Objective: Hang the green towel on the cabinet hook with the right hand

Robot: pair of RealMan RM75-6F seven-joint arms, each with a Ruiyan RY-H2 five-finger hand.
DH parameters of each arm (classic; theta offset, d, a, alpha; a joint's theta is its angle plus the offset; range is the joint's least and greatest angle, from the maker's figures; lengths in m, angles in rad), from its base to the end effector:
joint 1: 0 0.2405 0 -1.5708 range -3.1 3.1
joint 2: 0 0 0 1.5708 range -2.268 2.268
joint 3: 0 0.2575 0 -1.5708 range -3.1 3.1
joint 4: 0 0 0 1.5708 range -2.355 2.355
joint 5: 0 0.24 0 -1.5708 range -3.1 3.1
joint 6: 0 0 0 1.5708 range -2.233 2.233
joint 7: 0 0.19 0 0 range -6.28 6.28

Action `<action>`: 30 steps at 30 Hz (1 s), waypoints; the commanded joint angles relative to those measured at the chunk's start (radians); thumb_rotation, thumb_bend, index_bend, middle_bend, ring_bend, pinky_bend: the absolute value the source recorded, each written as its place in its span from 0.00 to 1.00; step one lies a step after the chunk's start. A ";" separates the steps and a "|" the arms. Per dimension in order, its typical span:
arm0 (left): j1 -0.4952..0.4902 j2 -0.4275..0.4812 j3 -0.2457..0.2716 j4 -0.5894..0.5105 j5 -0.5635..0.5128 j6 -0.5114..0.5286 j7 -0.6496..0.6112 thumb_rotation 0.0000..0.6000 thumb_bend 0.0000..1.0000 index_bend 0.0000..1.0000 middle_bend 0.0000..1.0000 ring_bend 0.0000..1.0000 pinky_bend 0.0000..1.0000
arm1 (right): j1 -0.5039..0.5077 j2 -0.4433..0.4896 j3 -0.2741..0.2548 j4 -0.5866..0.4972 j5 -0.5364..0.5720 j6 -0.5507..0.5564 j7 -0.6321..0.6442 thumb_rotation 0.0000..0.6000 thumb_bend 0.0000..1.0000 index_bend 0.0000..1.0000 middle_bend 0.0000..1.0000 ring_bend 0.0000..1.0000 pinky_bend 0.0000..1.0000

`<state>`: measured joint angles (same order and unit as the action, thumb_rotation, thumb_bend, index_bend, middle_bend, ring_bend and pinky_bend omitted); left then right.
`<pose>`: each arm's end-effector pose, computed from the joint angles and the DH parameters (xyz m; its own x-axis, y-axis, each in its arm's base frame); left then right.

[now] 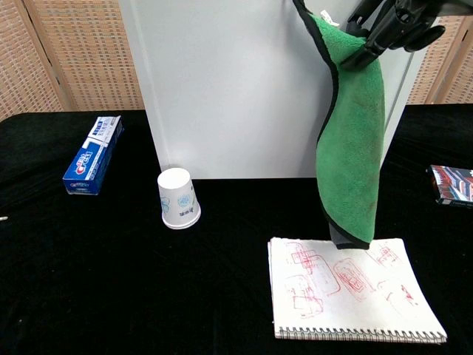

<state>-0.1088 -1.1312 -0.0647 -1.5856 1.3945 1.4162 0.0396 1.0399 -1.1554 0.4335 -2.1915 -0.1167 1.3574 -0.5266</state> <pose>-0.3446 0.2407 0.1297 0.4290 0.0480 0.9020 0.8991 0.0733 -0.4316 -0.0352 -0.3769 0.0691 0.0690 -0.3046 0.9500 -0.9944 0.0550 0.0899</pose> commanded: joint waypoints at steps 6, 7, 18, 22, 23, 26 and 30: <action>0.000 0.000 0.001 -0.001 0.002 0.001 0.001 1.00 0.00 0.00 0.00 0.00 0.00 | -0.029 0.018 0.000 -0.022 -0.044 -0.018 0.025 1.00 0.00 0.56 1.00 1.00 1.00; 0.000 0.000 0.001 -0.001 0.002 0.001 0.002 1.00 0.00 0.00 0.00 0.00 0.00 | -0.032 0.021 0.000 -0.025 -0.048 -0.019 0.027 1.00 0.00 0.55 1.00 1.00 1.00; 0.000 -0.002 0.002 -0.002 0.004 0.002 0.006 1.00 0.00 0.00 0.00 0.00 0.00 | -0.081 0.068 -0.014 -0.071 -0.100 -0.037 0.060 1.00 0.00 0.56 1.00 1.00 1.00; 0.001 -0.002 0.003 -0.003 0.006 0.005 0.006 1.00 0.00 0.00 0.00 0.00 0.00 | -0.136 0.105 -0.048 -0.097 -0.183 -0.057 0.093 1.00 0.00 0.57 1.00 1.00 1.00; 0.002 -0.002 0.003 -0.003 0.007 0.006 0.006 1.00 0.00 0.00 0.00 0.00 0.00 | -0.158 0.117 -0.063 -0.101 -0.221 -0.073 0.109 1.00 0.00 0.57 1.00 1.00 1.00; 0.003 -0.001 0.004 -0.005 0.011 0.010 0.008 1.00 0.00 0.00 0.00 0.00 0.00 | -0.242 0.161 -0.127 -0.099 -0.374 -0.132 0.167 1.00 0.00 0.57 1.00 1.00 1.00; 0.006 0.000 0.006 -0.011 0.018 0.018 0.012 1.00 0.00 0.00 0.00 0.00 0.00 | -0.377 0.202 -0.220 -0.029 -0.669 -0.182 0.284 1.00 0.00 0.55 1.00 1.00 1.00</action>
<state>-0.1034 -1.1318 -0.0589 -1.5957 1.4117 1.4337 0.0513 0.7995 -1.0076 0.3133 -2.2716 -0.5300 1.2389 -0.3570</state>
